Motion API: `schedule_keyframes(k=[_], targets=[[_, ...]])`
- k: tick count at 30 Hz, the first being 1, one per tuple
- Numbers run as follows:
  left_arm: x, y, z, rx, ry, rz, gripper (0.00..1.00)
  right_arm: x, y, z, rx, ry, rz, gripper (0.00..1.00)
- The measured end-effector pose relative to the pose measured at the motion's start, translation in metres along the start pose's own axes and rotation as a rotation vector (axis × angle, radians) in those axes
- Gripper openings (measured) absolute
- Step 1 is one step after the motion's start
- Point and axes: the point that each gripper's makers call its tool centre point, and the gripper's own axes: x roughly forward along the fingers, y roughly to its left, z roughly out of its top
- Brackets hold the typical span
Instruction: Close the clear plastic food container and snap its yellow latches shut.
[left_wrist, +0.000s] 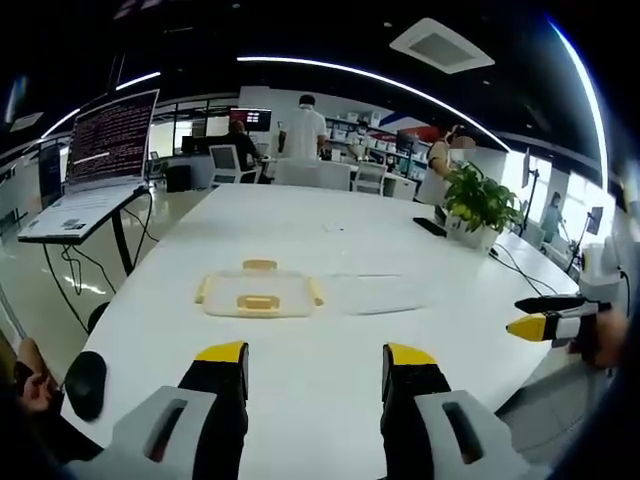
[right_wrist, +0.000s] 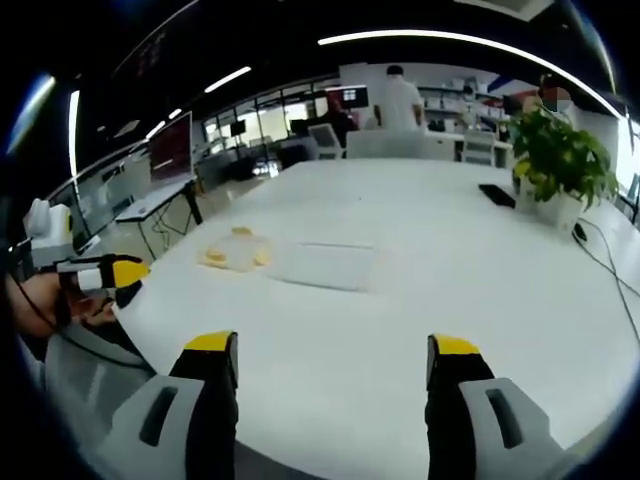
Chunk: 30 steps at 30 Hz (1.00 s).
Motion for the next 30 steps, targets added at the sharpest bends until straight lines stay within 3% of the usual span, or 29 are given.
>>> schedule_keyframes(k=[11,30], targets=[[0.0025,-0.0037,-0.0023,0.031,0.012,-0.009,0.48,0.0005,-0.0002,-0.0005,-0.002,0.004,0.001,0.74],[0.0053,-0.0028,-0.0082,0.002,0.058,-0.014,0.48,0.0028,0.0007,-0.0012,0.014,0.013,0.006,0.73]])
